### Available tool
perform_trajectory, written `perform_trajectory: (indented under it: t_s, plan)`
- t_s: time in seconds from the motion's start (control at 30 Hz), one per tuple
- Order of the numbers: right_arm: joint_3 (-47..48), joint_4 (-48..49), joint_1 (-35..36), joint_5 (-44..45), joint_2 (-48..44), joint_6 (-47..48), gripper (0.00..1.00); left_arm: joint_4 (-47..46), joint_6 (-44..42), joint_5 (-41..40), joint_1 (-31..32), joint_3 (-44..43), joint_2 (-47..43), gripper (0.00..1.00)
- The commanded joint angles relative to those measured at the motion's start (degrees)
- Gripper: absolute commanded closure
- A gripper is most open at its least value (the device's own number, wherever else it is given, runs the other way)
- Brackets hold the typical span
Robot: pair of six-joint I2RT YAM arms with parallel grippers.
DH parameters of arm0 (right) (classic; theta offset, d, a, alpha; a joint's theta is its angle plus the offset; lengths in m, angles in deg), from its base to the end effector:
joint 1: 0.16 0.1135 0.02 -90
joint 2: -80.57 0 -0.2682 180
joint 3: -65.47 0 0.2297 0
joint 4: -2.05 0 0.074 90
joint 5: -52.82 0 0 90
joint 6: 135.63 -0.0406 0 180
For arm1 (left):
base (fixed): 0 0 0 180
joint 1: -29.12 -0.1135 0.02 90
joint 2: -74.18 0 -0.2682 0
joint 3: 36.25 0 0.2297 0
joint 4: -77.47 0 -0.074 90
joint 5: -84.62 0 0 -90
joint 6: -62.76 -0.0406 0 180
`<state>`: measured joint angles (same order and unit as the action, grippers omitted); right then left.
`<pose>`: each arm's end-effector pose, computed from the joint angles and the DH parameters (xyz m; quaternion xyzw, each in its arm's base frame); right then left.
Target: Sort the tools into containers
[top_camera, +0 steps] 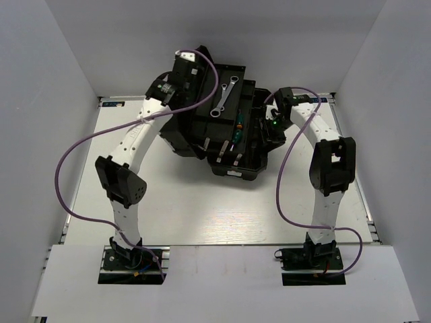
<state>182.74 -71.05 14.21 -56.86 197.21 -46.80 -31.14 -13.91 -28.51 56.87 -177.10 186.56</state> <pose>0.3877 0.1134 0.2487 -0.1378 0.9643 0.1876 0.1259 0.3664 -0.1747 0.3952 0.0333 0.9011 0.0348 0.4309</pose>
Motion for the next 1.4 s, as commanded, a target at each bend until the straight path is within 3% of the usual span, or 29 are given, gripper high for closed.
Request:
perform_trajectory:
  t_s: [0.0,0.33,0.7,0.77,0.83,0.93,1.0,1.1,1.13,1.2,1.37]
  plan:
    - [3.60,0.65,8.39,-10.20,0.96,4.25,1.00,-14.41,15.15,28.58,14.42,-3.75,1.87,1.00]
    - [3.70,0.30,9.18,-11.34,1.05,3.72,1.00,-18.09,18.14,29.11,22.61,-3.66,8.72,1.00]
    - [-3.51,0.39,7.34,-5.56,-5.01,1.61,0.99,-20.74,18.59,31.05,23.84,-2.86,12.16,1.00]
    - [-4.30,0.56,6.46,-5.54,-5.80,0.03,0.79,-20.04,17.88,31.05,23.84,-6.37,12.16,1.00]
    - [-3.69,0.39,5.50,-6.33,-6.34,-0.15,0.66,-19.51,17.26,31.05,23.84,-8.92,11.47,0.98]
    - [-2.47,0.21,4.18,-8.61,-6.95,-0.15,0.54,-22.39,15.25,31.05,23.84,-8.94,7.87,0.86]
    - [-2.11,-0.05,3.30,-10.80,-7.30,0.02,0.52,-23.03,14.63,30.18,23.84,-8.41,4.54,0.73]
    - [-0.70,-0.67,1.98,-13.78,-7.13,0.20,0.34,-20.66,14.63,27.27,23.14,-9.19,2.24,0.61]
    - [0.08,-0.58,1.11,-14.59,-7.21,0.20,0.34,-17.61,14.02,25.53,23.14,-9.72,1.71,0.59]
    - [0.70,-0.58,0.49,-17.22,-7.65,0.55,0.13,-14.60,13.49,23.50,22.61,-10.34,0.13,0.54]
    - [1.32,0.65,-2.50,-19.34,-8.36,0.38,0.10,-11.70,12.34,20.42,22.61,-4.02,-5.14,0.49]
